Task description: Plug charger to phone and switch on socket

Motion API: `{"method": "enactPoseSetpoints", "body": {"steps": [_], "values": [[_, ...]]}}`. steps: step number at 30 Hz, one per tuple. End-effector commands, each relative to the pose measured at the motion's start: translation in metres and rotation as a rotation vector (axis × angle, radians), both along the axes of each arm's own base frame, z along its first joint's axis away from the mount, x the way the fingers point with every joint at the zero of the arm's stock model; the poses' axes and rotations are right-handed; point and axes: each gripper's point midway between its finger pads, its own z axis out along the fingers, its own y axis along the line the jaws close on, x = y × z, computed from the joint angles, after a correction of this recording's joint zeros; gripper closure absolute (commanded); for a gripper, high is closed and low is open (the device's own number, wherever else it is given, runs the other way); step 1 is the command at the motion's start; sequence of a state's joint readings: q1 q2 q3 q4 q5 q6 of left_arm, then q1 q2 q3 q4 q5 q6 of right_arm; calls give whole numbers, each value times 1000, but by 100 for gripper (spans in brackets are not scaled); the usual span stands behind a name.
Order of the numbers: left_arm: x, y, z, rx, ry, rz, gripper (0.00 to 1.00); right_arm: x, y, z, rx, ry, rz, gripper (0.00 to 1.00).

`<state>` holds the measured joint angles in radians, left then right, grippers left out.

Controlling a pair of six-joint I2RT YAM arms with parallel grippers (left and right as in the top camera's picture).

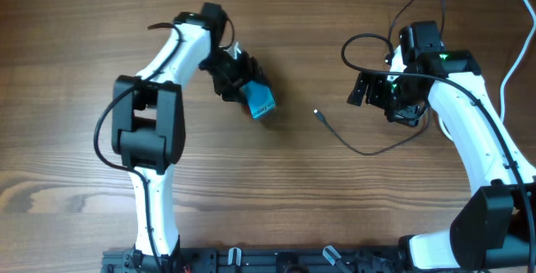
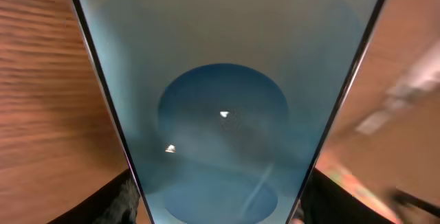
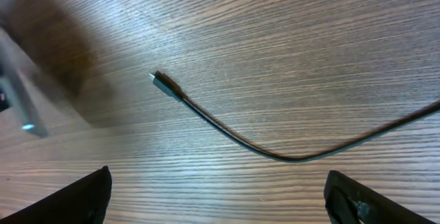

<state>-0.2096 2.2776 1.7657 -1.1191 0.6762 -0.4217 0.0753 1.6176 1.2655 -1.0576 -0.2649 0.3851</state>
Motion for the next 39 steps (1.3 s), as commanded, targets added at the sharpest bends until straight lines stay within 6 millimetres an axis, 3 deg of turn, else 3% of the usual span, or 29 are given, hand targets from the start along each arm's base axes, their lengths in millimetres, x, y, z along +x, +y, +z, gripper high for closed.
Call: {"method": "enactPoseSetpoints", "body": {"steps": [1, 8, 12, 17, 20, 24, 27, 30, 32, 35, 39], "values": [[9, -11, 55, -368, 60, 101, 37, -1, 16, 2, 93, 21, 7, 0], [38, 24, 141, -894, 117, 269, 38, -3, 53, 22, 333, 20, 52, 1], [42, 39, 141, -888, 181, 338, 37, 3, 71, 37, 460, -20, 85, 1], [40, 39, 141, -883, 218, 356, 38, 21, 83, 55, 524, -148, 177, 1], [40, 39, 141, -882, 218, 356, 39, 37, 94, 72, 361, -247, 238, 1], [39, 37, 141, -882, 221, 352, 40, 57, 138, 132, 7, -494, 266, 1], [37, 31, 141, -875, 259, 355, 40, 62, 171, 164, -163, -705, 209, 1], [35, 26, 141, -871, 281, 350, 41, 55, 204, 167, -206, -789, 223, 1], [34, 24, 141, -869, 287, 348, 42, 55, 217, 159, -214, -794, 239, 7], [32, 20, 141, -865, 306, 347, 41, 62, 227, 129, -248, -747, 265, 12], [30, 17, 141, -864, 309, 339, 41, 69, 236, 109, -258, -729, 274, 26]]}}
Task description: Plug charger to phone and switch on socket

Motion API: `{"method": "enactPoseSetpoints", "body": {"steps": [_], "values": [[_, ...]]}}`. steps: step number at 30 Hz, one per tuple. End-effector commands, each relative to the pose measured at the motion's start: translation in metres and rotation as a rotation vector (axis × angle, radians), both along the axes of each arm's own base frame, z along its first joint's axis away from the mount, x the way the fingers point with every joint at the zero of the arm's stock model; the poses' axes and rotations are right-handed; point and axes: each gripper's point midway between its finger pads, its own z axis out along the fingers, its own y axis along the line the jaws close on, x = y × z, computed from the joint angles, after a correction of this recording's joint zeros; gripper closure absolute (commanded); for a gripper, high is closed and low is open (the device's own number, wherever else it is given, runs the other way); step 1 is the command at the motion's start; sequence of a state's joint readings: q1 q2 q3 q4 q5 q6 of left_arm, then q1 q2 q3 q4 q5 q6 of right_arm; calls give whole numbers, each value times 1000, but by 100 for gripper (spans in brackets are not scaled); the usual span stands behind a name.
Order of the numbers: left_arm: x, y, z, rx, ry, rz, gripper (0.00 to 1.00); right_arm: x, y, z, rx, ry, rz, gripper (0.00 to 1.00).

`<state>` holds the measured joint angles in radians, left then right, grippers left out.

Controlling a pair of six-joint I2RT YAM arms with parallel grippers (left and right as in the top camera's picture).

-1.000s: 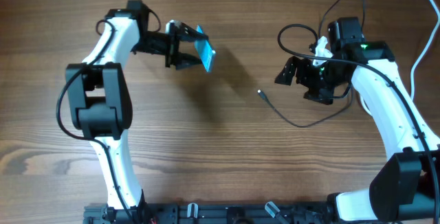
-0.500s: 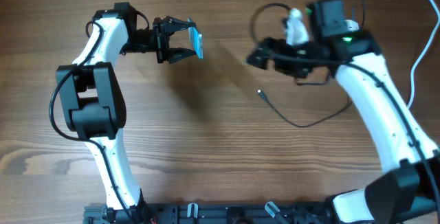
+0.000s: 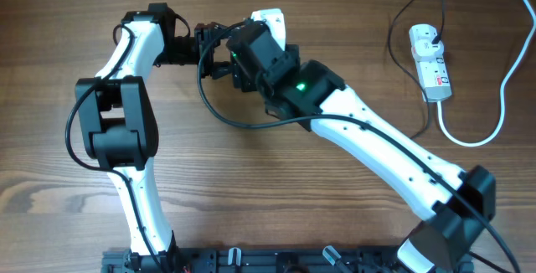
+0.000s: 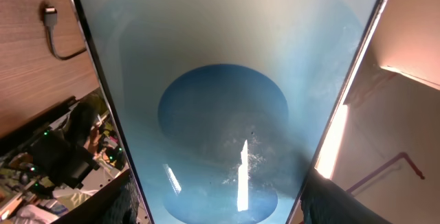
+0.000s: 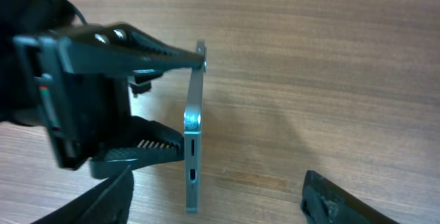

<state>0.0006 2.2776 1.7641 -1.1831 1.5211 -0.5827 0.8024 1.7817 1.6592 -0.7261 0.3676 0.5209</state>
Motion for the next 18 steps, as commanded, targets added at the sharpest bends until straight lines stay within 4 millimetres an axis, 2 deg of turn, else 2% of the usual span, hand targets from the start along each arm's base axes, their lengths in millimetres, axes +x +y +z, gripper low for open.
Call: {"method": "enactPoseSetpoints", "body": {"steps": [1, 4, 7, 9, 11, 12, 16, 18], "values": [[-4, -6, 16, -55, 0, -6, 41, 8, 3, -7, -16, -16, -22, 26], [-4, -7, 16, -55, 0, -9, 41, 11, 10, -17, -12, 0, -10, 39], [-5, -9, 16, -55, 1, -13, 41, 15, 12, -27, -29, 4, -14, 43], [-5, -10, 16, -55, 1, -16, 41, 17, 14, -28, -25, -1, -15, 52], [-6, -10, 16, -55, 1, -16, 41, 18, 14, -31, -30, -4, -20, 56], [-6, -10, 16, -55, 1, -16, 41, 19, 13, -32, -34, -5, -23, 64], [-6, -10, 16, -55, 1, -16, 41, 22, 15, -41, -45, 5, -27, 67], [-6, -10, 16, -55, 1, -16, 40, 22, 15, -41, -43, 2, -27, 73]]}}
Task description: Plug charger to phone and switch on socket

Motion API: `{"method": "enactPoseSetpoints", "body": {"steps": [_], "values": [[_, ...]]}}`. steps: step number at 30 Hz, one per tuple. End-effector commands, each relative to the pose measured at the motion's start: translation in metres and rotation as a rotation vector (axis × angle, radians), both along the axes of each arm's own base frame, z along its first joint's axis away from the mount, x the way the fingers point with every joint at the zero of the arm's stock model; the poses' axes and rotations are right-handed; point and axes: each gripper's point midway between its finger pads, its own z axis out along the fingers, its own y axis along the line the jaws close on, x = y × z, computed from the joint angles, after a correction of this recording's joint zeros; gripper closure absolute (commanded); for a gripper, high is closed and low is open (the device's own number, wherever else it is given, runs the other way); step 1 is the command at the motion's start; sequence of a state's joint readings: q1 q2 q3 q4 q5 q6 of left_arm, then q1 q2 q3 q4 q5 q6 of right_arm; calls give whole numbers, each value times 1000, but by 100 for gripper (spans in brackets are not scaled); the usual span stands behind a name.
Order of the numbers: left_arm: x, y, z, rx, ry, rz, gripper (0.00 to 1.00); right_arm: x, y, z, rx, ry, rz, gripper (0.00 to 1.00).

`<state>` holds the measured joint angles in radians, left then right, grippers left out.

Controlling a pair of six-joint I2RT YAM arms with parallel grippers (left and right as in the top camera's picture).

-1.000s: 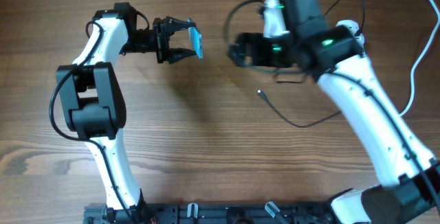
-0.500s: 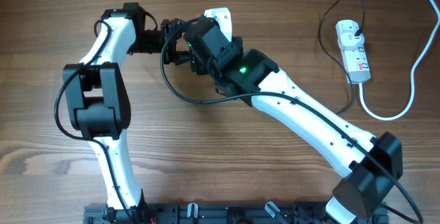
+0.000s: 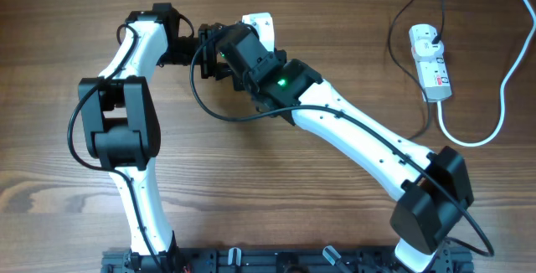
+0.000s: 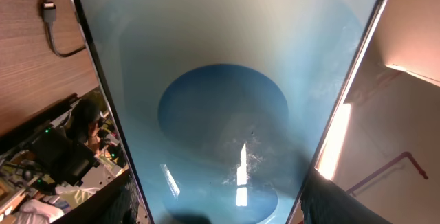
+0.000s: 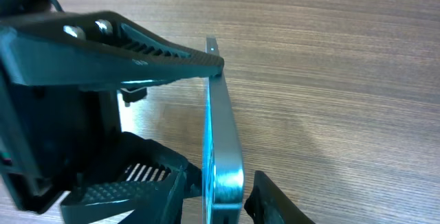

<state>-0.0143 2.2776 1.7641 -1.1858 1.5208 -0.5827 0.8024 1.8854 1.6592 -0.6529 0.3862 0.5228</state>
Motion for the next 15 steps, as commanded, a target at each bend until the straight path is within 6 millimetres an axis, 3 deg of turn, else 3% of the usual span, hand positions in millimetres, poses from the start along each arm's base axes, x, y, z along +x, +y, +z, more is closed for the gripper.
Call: {"method": "enactPoseSetpoints", "body": {"steps": [1, 8, 11, 15], "values": [[-3, -4, 16, -56, -2, -1, 40, 5, 2, -4, -11, -11, -13, 78], [-3, -4, 16, -56, -2, -1, 40, 7, 3, -2, -3, -22, -15, 83], [-3, -4, 16, -56, -10, -1, 40, 8, 4, 0, 5, -26, -17, 94], [-3, -4, 16, -56, -9, -1, 38, 8, 4, 0, 24, -23, -37, 96]]}}
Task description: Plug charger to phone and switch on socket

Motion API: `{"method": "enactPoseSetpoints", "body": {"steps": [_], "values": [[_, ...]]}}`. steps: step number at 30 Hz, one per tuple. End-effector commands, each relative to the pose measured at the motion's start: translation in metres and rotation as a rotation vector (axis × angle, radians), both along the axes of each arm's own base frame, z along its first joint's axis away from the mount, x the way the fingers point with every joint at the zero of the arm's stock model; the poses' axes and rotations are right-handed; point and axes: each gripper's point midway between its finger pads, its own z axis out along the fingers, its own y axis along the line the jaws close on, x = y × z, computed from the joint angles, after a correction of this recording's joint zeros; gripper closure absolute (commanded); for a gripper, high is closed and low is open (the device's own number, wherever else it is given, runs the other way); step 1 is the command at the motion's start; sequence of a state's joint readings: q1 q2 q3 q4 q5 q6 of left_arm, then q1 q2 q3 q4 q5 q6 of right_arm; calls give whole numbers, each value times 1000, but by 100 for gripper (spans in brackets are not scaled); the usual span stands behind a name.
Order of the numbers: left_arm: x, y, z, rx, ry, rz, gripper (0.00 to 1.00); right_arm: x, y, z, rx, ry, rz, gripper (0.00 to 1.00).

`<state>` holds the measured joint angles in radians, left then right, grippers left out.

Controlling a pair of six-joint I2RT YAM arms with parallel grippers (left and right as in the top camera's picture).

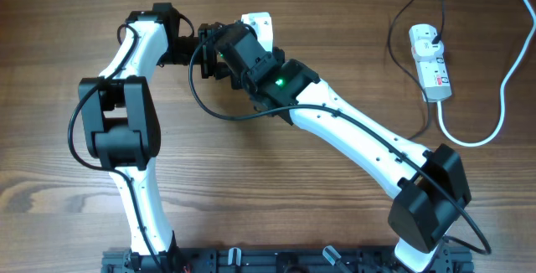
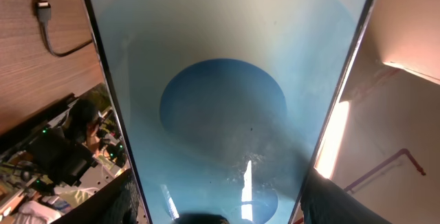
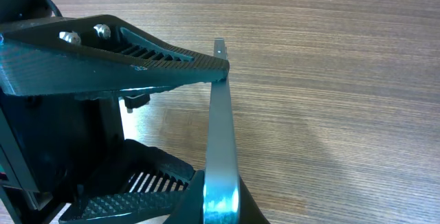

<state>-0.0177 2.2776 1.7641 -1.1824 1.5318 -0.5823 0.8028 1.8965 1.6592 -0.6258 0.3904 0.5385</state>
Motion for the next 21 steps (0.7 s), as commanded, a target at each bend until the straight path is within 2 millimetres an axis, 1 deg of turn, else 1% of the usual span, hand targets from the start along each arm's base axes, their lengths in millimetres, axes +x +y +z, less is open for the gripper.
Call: {"method": "enactPoseSetpoints", "body": {"steps": [1, 2, 3, 5, 6, 7, 9, 10, 12, 13, 14, 15, 16, 18, 21], "values": [[-3, -2, 14, -45, -6, 1, 37, 4, 0, 1, 22, -8, -42, 95], [-3, -2, 14, -45, -6, 1, 36, 5, -3, 2, 56, -9, -97, 95], [-2, -2, 14, -45, -11, 2, 31, 8, -9, 7, 104, -21, -188, 96], [2, 1, 14, -45, -41, 8, 22, 9, -20, 26, 258, -49, -366, 96], [3, 3, 14, -45, -43, 12, 20, 9, -23, 35, 325, -54, -419, 96], [5, 6, 14, -45, -30, 19, 19, 8, -28, 50, 438, -60, -503, 96], [7, 10, 14, -44, -3, 30, 20, 7, -36, 67, 617, -55, -634, 96], [9, 12, 14, -44, 11, 33, 21, 7, -38, 72, 722, -36, -708, 95], [10, 12, 14, -44, 39, 34, 23, 4, -32, 72, 876, 31, -803, 96], [11, 12, 14, -44, 71, 34, 26, -1, -20, 67, 1013, 139, -879, 96], [13, 12, 14, -44, 88, 34, 29, -5, -14, 65, 1075, 201, -912, 96], [14, 12, 14, -44, 105, 35, 35, -9, -6, 64, 1141, 274, -946, 95], [17, 12, 14, -43, 122, 35, 38, -10, -2, 64, 1161, 296, -952, 96], [22, 12, 14, -43, 149, 34, 39, -12, 4, 64, 1181, 341, -944, 96], [27, 12, 15, -43, 165, 34, 48, -14, 7, 63, 1205, 371, -964, 96]]}}
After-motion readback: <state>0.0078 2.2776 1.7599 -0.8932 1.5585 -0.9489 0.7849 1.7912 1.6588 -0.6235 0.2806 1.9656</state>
